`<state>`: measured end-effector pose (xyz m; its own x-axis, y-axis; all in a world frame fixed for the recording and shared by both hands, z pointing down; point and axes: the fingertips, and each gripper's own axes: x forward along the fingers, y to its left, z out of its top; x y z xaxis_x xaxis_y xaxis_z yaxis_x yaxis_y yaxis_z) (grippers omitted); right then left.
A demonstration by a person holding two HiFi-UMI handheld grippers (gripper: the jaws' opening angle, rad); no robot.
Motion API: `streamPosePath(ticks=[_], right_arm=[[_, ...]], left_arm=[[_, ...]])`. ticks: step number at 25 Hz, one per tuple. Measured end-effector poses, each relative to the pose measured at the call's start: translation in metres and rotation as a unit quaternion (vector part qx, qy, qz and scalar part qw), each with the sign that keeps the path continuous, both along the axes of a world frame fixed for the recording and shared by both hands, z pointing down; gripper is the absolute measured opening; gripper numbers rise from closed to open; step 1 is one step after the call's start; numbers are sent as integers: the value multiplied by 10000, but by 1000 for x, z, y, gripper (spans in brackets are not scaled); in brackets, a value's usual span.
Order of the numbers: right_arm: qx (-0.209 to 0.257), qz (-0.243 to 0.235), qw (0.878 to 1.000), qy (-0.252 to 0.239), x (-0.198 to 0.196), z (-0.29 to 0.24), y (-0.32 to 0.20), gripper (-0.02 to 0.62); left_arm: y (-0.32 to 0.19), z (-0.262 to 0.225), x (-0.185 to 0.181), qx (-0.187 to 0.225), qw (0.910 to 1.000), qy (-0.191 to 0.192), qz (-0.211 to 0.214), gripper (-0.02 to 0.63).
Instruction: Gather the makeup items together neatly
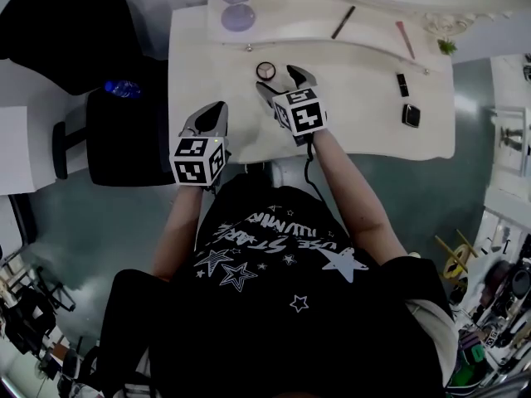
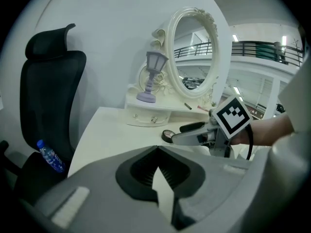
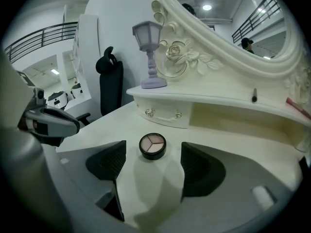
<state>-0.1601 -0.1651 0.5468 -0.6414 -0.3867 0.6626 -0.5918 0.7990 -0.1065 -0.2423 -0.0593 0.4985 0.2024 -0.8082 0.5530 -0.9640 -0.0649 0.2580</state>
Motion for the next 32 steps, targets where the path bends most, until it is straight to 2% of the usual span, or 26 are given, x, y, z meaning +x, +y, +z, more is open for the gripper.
streamPosePath(ticks=[9, 16, 25, 32], right_arm=[[-79, -341, 9987, 367, -22, 18, -6, 331], [-166, -170, 9985, 495, -21, 22, -13, 249], [-121, -259, 9992, 282, -16, 9, -5, 244], [24, -105, 9999, 110, 14, -9, -3, 242]], left_arm=[[-2, 3, -12, -98, 9998, 1, -174, 2], [7, -1, -12, -113, 9995, -65, -304, 2], [15, -8, -5, -125, 9987, -227, -433, 2], [15, -12, 15, -74, 9988, -274, -395, 2]])
